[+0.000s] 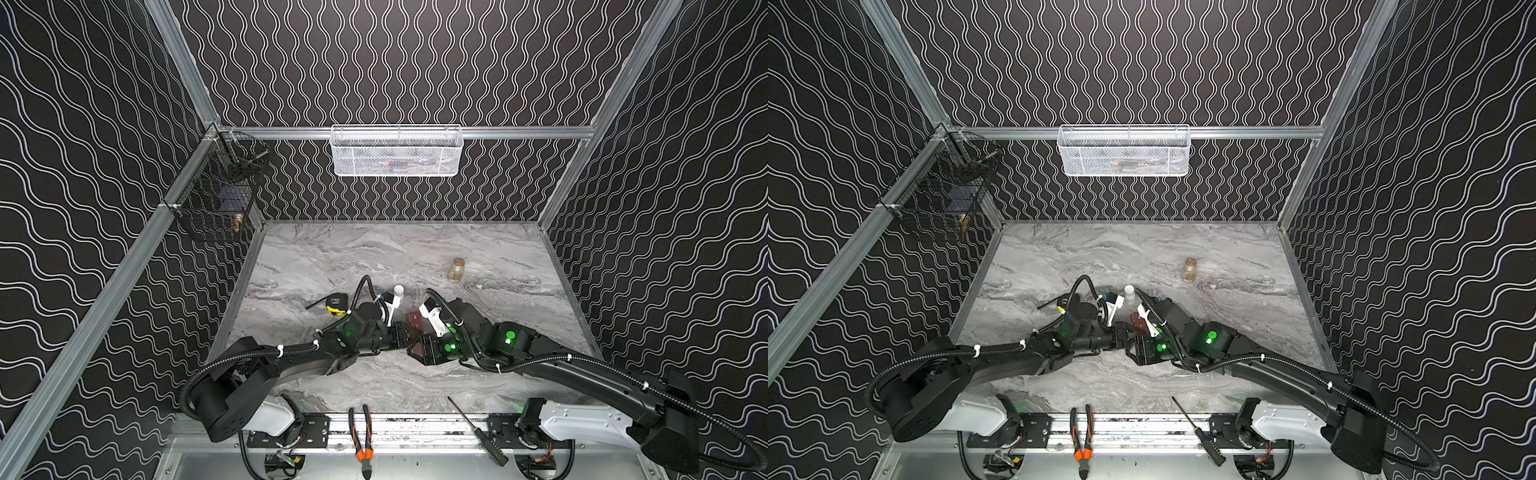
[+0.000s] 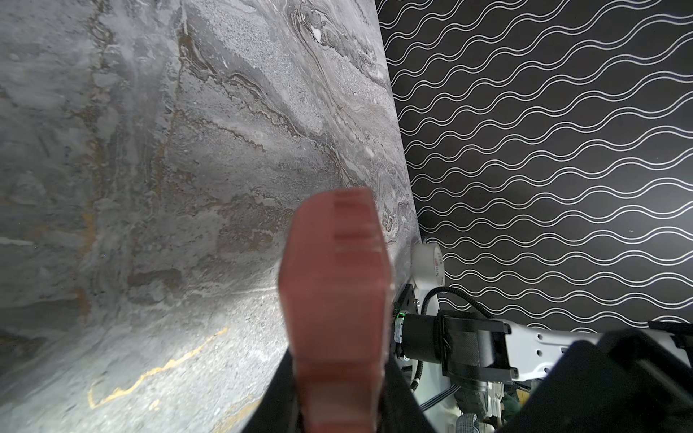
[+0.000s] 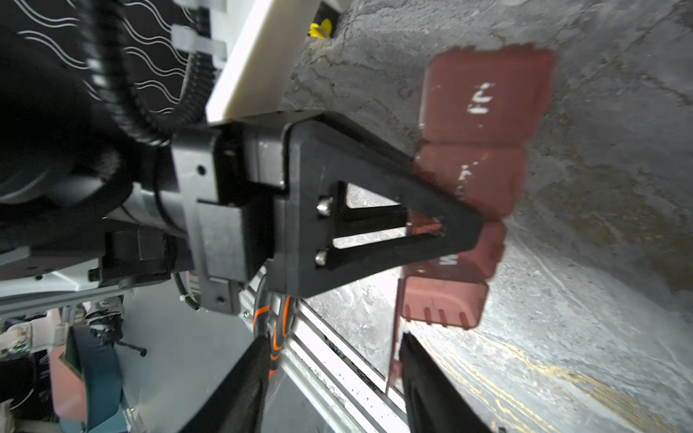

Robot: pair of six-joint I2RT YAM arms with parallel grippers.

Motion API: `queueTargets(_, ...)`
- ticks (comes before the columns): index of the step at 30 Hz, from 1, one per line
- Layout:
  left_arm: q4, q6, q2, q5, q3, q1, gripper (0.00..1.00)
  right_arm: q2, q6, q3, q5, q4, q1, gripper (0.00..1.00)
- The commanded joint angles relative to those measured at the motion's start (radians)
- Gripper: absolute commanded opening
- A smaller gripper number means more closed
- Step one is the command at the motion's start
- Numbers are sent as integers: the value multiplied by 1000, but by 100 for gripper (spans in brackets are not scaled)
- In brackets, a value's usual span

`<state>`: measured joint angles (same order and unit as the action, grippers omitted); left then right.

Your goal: Sort the pills into containers

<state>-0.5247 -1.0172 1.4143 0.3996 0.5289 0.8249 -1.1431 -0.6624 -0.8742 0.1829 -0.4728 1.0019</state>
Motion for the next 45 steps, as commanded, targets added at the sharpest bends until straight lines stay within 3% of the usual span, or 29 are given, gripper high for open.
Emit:
queueTargets(1,-33,6,0,-1,2,-2,5,-4,-17,4,51,62,6,57)
queueTargets(10,-33,4,-1,7,5,-1,5,-45,-45,17,98,123,31,57)
queueTargets(21,-11,7,-13,1,0,-2,6,-69,-25,-4,47,88,39,59)
queueTargets(33,177,53,-34,-13,23,-12,8,60,-25,-42,-163,-92,37,85)
queueTargets(38,255,81,2,2,64,-12,9,128,-27,-19,-280,-148,-28,86)
queueTargets(45,240,85,130,55,125,-19,11,138,-18,19,-261,-153,-155,86)
